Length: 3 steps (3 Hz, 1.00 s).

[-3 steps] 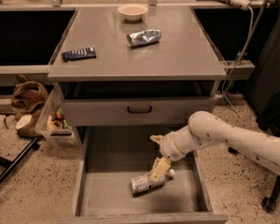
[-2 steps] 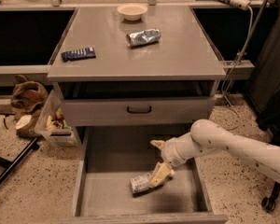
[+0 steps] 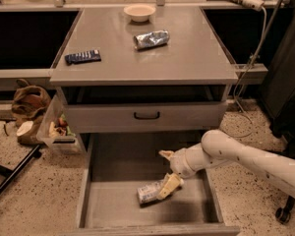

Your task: Pick blue plastic bottle from middle drawer and place on counter

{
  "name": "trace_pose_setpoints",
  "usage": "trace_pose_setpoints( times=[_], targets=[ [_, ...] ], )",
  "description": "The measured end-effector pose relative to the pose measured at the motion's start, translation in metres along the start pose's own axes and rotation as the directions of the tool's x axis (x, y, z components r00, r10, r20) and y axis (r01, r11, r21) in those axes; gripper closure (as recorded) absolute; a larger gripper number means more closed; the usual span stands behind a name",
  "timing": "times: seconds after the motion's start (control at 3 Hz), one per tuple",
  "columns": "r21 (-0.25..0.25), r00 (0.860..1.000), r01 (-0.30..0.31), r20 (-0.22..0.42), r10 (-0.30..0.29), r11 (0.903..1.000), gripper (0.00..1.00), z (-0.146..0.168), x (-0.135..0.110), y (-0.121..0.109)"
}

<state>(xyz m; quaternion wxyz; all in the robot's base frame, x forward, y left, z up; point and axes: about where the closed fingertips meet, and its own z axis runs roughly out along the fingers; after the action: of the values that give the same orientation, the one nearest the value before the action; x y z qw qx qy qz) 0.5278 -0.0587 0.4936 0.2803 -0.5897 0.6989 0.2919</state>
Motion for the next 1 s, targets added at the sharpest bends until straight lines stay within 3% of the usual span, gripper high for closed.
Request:
trace_pose_setpoints(
  times=[0.33, 1.0],
  targets=[
    [0.019, 0.999, -0.027, 0.024, 0.027, 0.9994, 0.0, 0.024, 0.032, -0.012],
    [0.063, 0.998, -0.038, 0.044, 0.035, 0.9973, 0.0, 0.059, 0.065, -0.022]
  ],
)
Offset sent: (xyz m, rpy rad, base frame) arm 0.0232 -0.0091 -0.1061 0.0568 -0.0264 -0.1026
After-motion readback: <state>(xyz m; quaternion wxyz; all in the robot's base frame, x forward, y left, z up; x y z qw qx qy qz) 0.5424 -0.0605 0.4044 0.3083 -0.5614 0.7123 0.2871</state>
